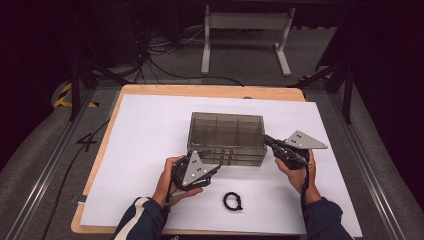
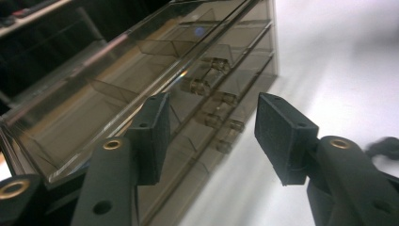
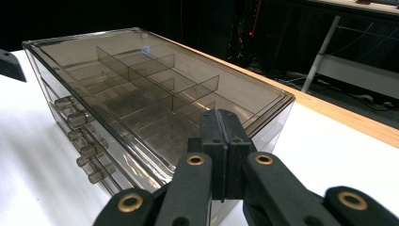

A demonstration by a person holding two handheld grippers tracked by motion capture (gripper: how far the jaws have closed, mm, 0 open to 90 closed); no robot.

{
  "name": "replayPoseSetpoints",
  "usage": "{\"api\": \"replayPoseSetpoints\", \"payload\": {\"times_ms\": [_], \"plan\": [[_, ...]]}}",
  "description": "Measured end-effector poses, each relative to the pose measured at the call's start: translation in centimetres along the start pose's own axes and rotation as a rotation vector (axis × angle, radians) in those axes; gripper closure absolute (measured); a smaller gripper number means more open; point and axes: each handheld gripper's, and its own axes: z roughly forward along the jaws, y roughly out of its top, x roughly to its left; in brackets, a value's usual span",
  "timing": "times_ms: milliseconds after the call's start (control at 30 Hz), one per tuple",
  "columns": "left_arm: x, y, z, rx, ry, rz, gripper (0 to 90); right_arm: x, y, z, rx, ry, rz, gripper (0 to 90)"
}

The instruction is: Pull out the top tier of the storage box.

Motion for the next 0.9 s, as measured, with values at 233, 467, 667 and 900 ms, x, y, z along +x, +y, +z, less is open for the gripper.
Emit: {"api": "replayPoseSetpoints", "payload": {"times_ms": [233,467,667,900], "plan": [[-1.0,0.5,1.6,0.027,0.057,0.076,55.2,0.0,-0.1,0.0,-0.007,0.003,-0.002,90.0],[-1.9,0.6,2.9,0.072,0.138,0.198,62.6,0.0,-0.1,-0.1,-0.006,0.004,-0.004,90.0],[-2.1,0.6,3.2,0.068,0.171,0.234,67.2,0.0,-0.1,-0.1,-0.009,0.006,-0.005,90.0],[-3.2,1.0,3.6,0.086,0.243,0.339,66.3,0.3,-0.2,-0.1,-0.011,-0.01,-0.032,90.0]]}}
